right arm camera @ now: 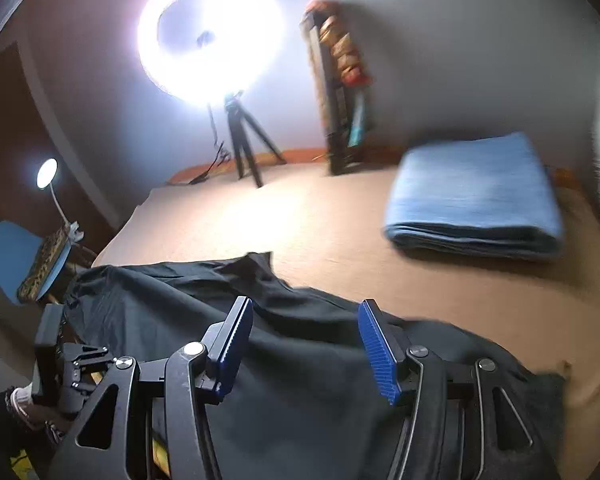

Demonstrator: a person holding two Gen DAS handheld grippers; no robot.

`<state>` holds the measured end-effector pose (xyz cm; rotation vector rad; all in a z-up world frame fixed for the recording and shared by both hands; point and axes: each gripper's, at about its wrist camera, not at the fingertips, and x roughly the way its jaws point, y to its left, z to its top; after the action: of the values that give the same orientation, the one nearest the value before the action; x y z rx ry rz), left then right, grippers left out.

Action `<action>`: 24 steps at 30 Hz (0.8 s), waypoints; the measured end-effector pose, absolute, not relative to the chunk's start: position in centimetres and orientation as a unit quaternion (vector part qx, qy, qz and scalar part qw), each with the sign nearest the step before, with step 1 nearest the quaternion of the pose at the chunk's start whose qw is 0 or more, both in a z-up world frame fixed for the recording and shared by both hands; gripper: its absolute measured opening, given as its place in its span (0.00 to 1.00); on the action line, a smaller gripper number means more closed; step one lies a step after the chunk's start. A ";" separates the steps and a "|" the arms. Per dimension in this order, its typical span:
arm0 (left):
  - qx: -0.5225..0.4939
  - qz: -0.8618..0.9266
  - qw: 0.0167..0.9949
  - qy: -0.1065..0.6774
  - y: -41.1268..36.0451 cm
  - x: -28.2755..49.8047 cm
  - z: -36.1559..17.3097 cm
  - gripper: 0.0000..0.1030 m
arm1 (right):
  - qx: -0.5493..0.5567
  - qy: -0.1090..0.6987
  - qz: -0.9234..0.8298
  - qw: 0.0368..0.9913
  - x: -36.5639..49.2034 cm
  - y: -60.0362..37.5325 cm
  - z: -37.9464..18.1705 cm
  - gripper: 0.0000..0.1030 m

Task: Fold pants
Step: 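Open both tools and release the trousers onto the bed, then press the folded trousers flat with the open left and right tools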

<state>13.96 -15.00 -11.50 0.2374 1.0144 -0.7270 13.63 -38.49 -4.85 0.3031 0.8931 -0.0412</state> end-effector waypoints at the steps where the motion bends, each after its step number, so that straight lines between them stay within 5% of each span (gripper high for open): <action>1: 0.105 -0.336 0.806 0.475 -14.7 14.2 -11.4 0.22 | 0.145 0.435 -0.014 0.889 14.8 -38.3 -5.3 0.56; 19: 0.101 -0.321 0.807 0.486 -12.5 15.9 -12.3 0.22 | 0.093 0.519 0.059 0.848 25.7 -34.3 -12.6 0.68; 20: 0.100 -0.321 0.807 0.485 -12.5 15.9 -12.3 0.22 | 0.088 0.520 0.062 0.847 25.9 -34.0 -12.7 0.66; 24: 0.099 -0.323 0.808 0.483 -12.4 15.9 -12.4 0.22 | 0.073 0.532 0.082 0.840 26.5 -33.0 -13.4 0.29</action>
<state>15.87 -12.43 -12.40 0.2121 1.0325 -0.6911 26.52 -33.03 -13.39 0.1543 1.1251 0.1729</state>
